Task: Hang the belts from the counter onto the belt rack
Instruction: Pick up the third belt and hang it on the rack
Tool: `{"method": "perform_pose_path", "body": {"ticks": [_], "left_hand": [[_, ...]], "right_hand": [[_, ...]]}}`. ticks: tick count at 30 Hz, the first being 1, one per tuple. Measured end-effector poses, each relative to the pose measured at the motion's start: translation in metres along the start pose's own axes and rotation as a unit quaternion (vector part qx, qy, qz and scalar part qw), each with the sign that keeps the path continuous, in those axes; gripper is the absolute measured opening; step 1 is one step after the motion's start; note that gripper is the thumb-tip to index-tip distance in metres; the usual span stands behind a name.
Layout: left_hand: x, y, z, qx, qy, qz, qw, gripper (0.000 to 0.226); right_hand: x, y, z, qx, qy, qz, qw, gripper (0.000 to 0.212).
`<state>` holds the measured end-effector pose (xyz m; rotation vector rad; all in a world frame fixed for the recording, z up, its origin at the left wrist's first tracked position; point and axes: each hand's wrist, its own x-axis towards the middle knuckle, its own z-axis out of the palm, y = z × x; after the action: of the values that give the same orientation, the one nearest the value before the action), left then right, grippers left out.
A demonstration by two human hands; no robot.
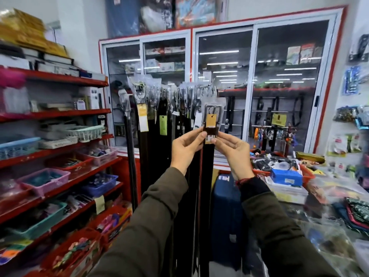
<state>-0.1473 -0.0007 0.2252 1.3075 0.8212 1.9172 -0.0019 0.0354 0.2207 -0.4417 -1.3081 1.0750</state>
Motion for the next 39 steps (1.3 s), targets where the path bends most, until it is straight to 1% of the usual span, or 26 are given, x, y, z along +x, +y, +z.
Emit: {"method": "perform_pose_path", "body": {"ticks": [4,7,10,12,14,16,20,23,25,27,28,29,31,32,35,37,39], "left_hand": [[0.026,0.028,0.017,0.018,-0.026,0.028,0.999,0.036],[0.041,0.046,0.03,0.01,-0.009,0.042,0.999,0.034],[0.051,0.055,0.037,-0.001,0.015,0.032,0.999,0.032],[0.054,0.058,0.04,-0.019,0.024,0.017,0.999,0.032],[0.056,0.058,0.042,-0.028,0.031,0.006,0.999,0.032],[0.056,0.057,0.042,-0.027,0.035,-0.004,0.999,0.031],[0.057,0.05,0.041,-0.017,0.047,-0.03,0.998,0.029],[0.057,0.044,0.037,-0.021,0.058,-0.044,0.997,0.029],[0.059,0.04,0.034,-0.015,0.061,-0.042,0.997,0.029],[0.063,0.035,0.032,-0.006,0.063,-0.03,0.998,0.03],[0.064,0.031,0.031,0.006,0.066,-0.021,0.998,0.029],[0.066,0.026,0.03,0.027,0.072,-0.009,0.997,0.028],[0.067,0.019,0.027,0.099,0.087,0.035,0.991,0.027],[0.066,0.015,0.025,0.146,0.088,0.069,0.983,0.028],[0.065,0.009,0.022,0.281,0.064,0.188,0.939,0.038],[0.069,0.008,0.018,0.345,0.022,0.249,0.905,0.046],[0.077,0.007,0.013,0.416,-0.023,0.278,0.865,0.053]], "right_hand": [[0.028,-0.032,0.011,0.045,-0.002,-0.013,0.999,0.024],[0.043,-0.051,0.017,0.059,-0.007,-0.016,0.998,0.02],[0.055,-0.063,0.02,0.052,-0.012,-0.014,0.998,0.018],[0.061,-0.068,0.021,0.044,-0.001,-0.006,0.999,0.025],[0.064,-0.07,0.022,0.034,0.013,0.0,0.999,0.033],[0.065,-0.068,0.022,0.026,0.027,0.004,0.999,0.036],[0.067,-0.058,0.022,0.037,0.062,0.031,0.997,0.029],[0.068,-0.05,0.024,0.047,0.061,0.054,0.996,0.028],[0.07,-0.044,0.024,0.039,0.059,0.055,0.996,0.028],[0.071,-0.037,0.024,0.007,0.064,0.039,0.997,0.032],[0.071,-0.033,0.025,-0.031,0.071,0.02,0.997,0.032],[0.07,-0.028,0.026,-0.091,0.082,-0.011,0.992,0.03],[0.065,-0.019,0.028,-0.224,0.094,-0.085,0.966,0.03],[0.062,-0.015,0.027,-0.265,0.092,-0.121,0.952,0.033],[0.064,-0.001,0.024,-0.321,0.061,-0.214,0.921,0.045],[0.068,0.005,0.021,-0.378,0.028,-0.241,0.894,0.05],[0.075,0.01,0.018,-0.44,-0.003,-0.25,0.863,0.053]]}}
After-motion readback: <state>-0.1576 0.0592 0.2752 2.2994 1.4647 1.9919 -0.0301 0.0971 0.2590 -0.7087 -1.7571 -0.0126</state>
